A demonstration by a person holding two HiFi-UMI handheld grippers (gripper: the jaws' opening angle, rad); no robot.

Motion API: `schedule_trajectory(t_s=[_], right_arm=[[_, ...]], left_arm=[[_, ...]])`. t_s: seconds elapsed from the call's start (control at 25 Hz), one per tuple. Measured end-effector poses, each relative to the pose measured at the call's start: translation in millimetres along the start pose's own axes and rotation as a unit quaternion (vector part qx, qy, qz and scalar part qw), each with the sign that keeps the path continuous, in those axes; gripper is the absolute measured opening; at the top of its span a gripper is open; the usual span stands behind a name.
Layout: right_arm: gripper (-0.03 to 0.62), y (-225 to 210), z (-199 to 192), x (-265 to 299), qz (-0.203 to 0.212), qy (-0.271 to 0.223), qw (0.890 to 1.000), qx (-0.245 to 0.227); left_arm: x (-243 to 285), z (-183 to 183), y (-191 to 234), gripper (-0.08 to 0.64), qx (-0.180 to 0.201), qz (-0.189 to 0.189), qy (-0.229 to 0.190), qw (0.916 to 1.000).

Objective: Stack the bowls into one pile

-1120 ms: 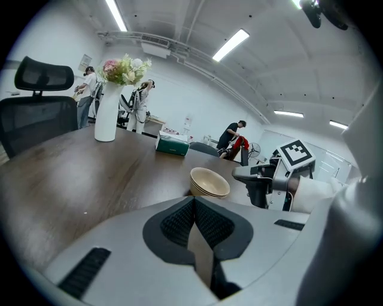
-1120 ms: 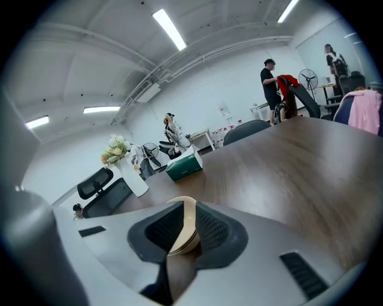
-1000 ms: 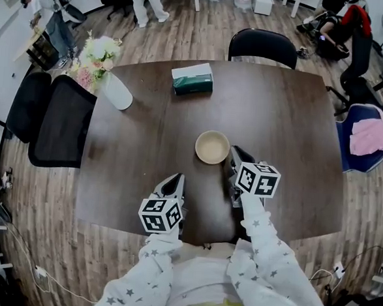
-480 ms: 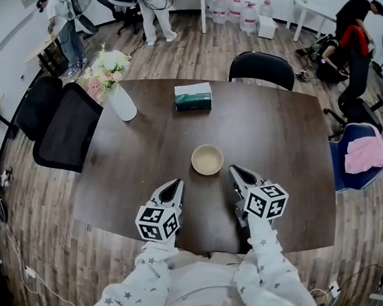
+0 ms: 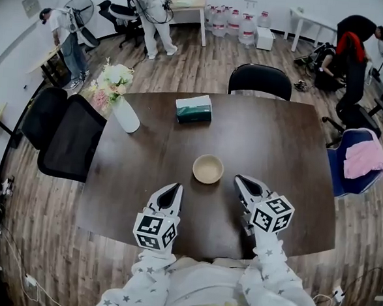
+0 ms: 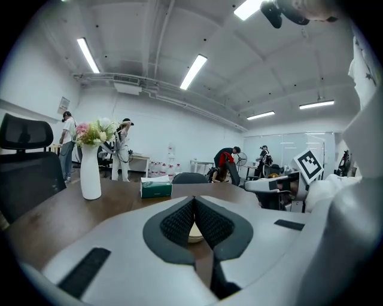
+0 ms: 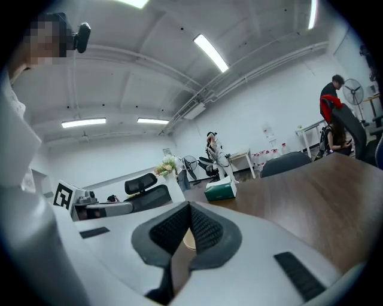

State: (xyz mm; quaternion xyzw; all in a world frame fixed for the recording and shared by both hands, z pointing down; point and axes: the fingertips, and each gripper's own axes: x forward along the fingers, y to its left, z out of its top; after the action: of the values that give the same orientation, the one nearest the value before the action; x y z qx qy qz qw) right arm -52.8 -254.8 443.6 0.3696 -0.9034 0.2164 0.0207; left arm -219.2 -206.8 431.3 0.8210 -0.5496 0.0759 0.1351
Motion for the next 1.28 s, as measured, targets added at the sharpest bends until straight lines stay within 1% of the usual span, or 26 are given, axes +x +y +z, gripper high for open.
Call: schedule_trajectory(t_s=[0.24,0.36,0.48,0.72,0.84,0.96,1.28], right_arm=[[0.021,3.3,19.8,-13.6,-0.015,-0.035,0.999,-0.007],[0.021,1.7,31.8,-20.4,-0.031,-0.064,0.997,-0.010],[0.021,0.2,40.6,-24.7,-0.043,-0.079,0.996,-0.018],[0.021,-0.4,48.0,-27.4,-0.053,-0.087,0.994,-0.029],[0.021,0.5,48.9,-26.9,-0.055,-0.087,0.994,-0.036],[0.021,0.7,49.9,-27.7,-0.058,-0.090,0.993,-0.040],[0.021,-1.8,56.5,-32.6,-0.076,-0.105,0.990,-0.053]], left_arm=[[-6.4,17.9,8.8,0.026,0.003,0.001,-0.021,0.9998],[-7.9,24.3,13.5,0.026,0.004,0.003,-0.028,0.9996],[-10.3,30.2,18.7,0.026,0.004,0.010,-0.037,0.9993],[-14.4,38.4,25.7,0.026,0.014,0.019,-0.045,0.9987],[-17.0,44.1,34.4,0.026,0.026,0.028,-0.049,0.9981],[-20.2,49.9,41.3,0.026,0.029,0.033,-0.058,0.9974],[-19.8,54.0,40.2,0.026,0.033,0.026,-0.063,0.9971]])
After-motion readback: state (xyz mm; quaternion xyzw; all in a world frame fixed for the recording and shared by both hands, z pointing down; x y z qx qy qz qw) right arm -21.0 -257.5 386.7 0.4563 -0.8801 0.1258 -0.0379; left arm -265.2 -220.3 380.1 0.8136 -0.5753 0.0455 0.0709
